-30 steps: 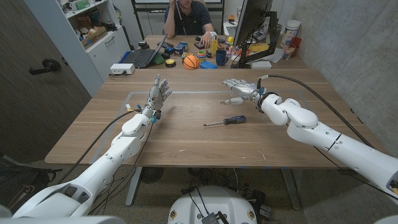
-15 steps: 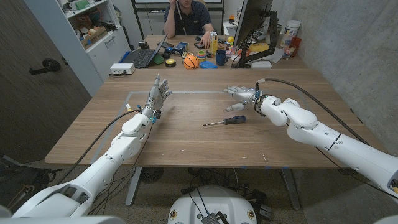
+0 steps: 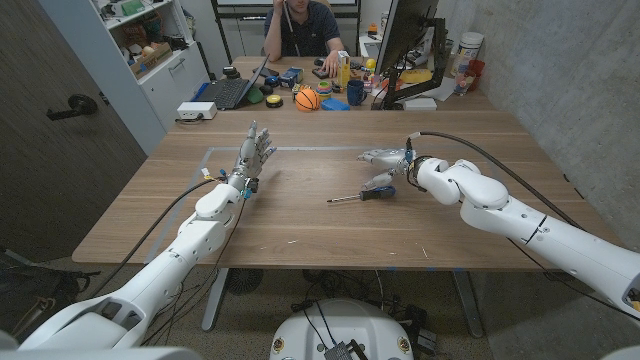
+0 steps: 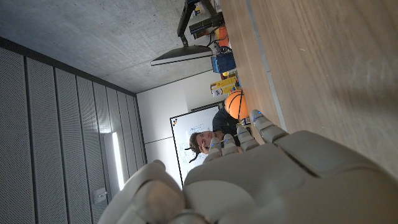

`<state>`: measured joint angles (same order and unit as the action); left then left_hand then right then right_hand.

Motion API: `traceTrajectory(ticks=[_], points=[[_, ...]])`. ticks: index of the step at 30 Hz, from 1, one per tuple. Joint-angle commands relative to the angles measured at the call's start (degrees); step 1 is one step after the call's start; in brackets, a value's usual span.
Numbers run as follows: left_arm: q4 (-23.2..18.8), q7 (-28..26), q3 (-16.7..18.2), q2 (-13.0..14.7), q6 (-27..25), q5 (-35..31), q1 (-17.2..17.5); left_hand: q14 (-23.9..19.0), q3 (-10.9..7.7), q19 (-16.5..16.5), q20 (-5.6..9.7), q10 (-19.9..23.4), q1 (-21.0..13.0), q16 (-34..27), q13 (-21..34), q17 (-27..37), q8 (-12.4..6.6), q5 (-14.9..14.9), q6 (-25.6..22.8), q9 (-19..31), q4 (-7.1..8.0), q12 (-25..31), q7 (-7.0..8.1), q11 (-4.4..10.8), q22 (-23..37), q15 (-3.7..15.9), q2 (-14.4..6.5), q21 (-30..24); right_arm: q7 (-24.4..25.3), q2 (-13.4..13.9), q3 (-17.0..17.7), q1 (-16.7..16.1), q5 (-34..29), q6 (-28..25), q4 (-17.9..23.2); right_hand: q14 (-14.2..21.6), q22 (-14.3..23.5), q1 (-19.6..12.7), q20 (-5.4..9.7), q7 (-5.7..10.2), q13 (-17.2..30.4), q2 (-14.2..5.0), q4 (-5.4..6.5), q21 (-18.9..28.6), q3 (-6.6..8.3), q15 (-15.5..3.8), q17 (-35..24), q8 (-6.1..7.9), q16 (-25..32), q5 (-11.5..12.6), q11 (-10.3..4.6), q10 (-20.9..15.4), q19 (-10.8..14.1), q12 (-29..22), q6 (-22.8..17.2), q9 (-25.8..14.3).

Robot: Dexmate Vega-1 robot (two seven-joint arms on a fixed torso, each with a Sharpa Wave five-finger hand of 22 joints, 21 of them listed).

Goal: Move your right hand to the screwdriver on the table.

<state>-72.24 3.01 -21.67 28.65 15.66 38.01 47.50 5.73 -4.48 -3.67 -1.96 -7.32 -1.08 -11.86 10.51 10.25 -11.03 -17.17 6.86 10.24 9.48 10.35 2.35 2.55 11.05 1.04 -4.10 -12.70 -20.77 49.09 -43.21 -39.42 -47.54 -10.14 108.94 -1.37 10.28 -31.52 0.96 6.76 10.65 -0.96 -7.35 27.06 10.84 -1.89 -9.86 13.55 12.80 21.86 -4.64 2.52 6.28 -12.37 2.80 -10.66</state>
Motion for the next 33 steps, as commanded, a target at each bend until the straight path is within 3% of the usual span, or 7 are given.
traceTrajectory(ticks=[1, 3, 6, 33], points=[[-0.49, -0.16, 0.10, 0.25, -0.17, 0.08, 0.35, 0.39, 0.25, -0.37, 0.05, -0.33, 0.51, -0.18, 0.19, 0.23, 0.04, -0.26, 0.26, 0.34, 0.15, 0.35, 0.06, -0.06, 0.16, 0.04, -1.94, 0.16, 0.04, 0.05, 0.33, -0.98, -0.80, 0.48, 0.58, 3.48, 0.12, -2.60, 0.83, 0.94, -0.05, -0.43, -0.77, 0.60, -0.15, -4.86, 0.05, 1.02, 0.73, 1.12, -1.28, -4.39, 3.25, -0.76, -4.38, -0.06], [-0.54, -0.18, 0.08, 0.24, -0.18, 0.08, 0.37, 0.39, 0.26, -0.38, 0.04, -0.32, 0.52, -0.18, 0.19, 0.23, 0.03, -0.27, 0.23, 0.34, 0.16, 0.35, 0.03, -0.07, 0.16, 0.04, -1.94, 0.16, 0.29, -0.01, 0.51, -1.15, -0.81, 0.41, 0.61, 5.41, 0.15, -3.63, 1.26, 1.40, -0.07, -0.34, -0.82, 0.50, -0.70, -5.39, 0.09, 1.33, 0.80, 1.58, -1.75, -7.90, 4.31, -1.30, -6.72, -0.05], [-0.68, -0.24, 0.07, 0.25, -0.19, 0.06, 0.45, 0.39, 0.29, -0.39, 0.04, -0.31, 0.52, -0.18, 0.19, 0.23, 0.03, -0.27, 0.24, 0.34, 0.16, 0.36, 0.00, -0.07, 0.16, -0.01, -1.94, 0.16, 0.31, -0.02, 0.79, -1.34, -0.44, 0.37, 0.65, 6.67, 0.19, -3.98, 1.11, 1.69, -0.06, -0.24, -0.65, 0.38, -1.22, -5.45, 0.09, 1.72, 0.82, 1.83, -1.84, -10.06, 4.82, -1.53, -8.77, -0.08], [-1.03, -0.44, -0.04, 0.43, -0.73, -0.06, 0.34, 0.34, 0.58, -0.47, 0.03, -0.33, 0.55, -0.18, 0.19, 0.23, 0.04, -0.38, 0.23, 0.35, 0.20, 0.34, 0.05, -0.12, 0.17, 0.08, -2.04, 0.21, 1.76, -0.28, 1.27, -1.69, 0.52, 1.23, -0.18, 6.40, 0.26, -3.96, 0.87, 1.54, 0.01, -0.60, -0.07, -0.05, -1.94, -5.81, 0.06, 1.28, 0.11, 2.10, -1.70, -9.71, 4.75, -0.59, -9.25, -0.11]])
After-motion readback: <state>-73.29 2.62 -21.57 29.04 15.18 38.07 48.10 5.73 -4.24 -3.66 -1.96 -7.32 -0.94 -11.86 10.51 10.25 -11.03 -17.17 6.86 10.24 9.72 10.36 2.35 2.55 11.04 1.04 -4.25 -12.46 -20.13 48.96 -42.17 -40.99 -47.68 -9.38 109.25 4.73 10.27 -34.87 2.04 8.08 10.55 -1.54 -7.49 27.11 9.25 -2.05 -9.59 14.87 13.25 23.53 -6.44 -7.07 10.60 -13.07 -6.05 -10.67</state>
